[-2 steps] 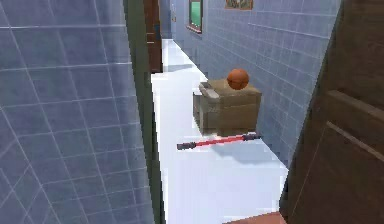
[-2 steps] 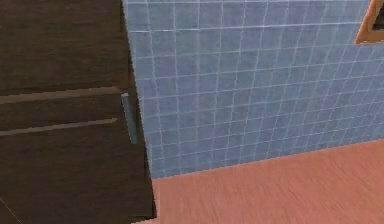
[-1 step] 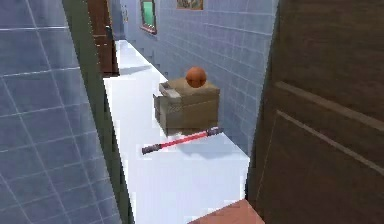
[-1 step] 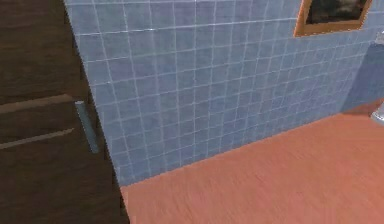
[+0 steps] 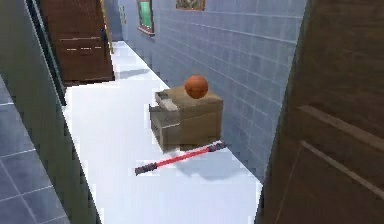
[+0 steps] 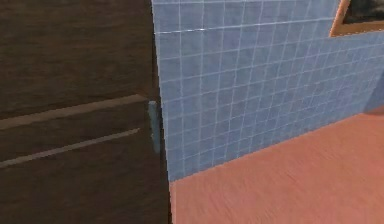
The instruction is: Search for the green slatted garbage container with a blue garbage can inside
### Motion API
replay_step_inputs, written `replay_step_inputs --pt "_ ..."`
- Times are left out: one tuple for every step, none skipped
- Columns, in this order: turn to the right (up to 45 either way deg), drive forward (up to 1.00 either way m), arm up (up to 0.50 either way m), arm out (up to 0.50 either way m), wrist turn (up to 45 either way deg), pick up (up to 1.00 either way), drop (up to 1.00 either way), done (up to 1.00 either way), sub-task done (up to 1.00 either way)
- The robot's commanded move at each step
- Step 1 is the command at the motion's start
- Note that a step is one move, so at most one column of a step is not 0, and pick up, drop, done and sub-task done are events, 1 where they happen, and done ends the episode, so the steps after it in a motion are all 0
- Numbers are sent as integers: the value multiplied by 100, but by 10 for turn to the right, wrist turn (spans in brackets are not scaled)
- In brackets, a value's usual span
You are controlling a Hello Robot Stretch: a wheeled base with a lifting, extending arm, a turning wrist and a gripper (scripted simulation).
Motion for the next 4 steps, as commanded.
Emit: replay_step_inputs --pt "-30 0 0 0 0 0 0 0 0" --pt "0 50 0 0 0 0 0 0 0" --pt "-210 0 0 0 0 0 0 0 0" --pt "0 75 0 0 0 0 0 0 0"
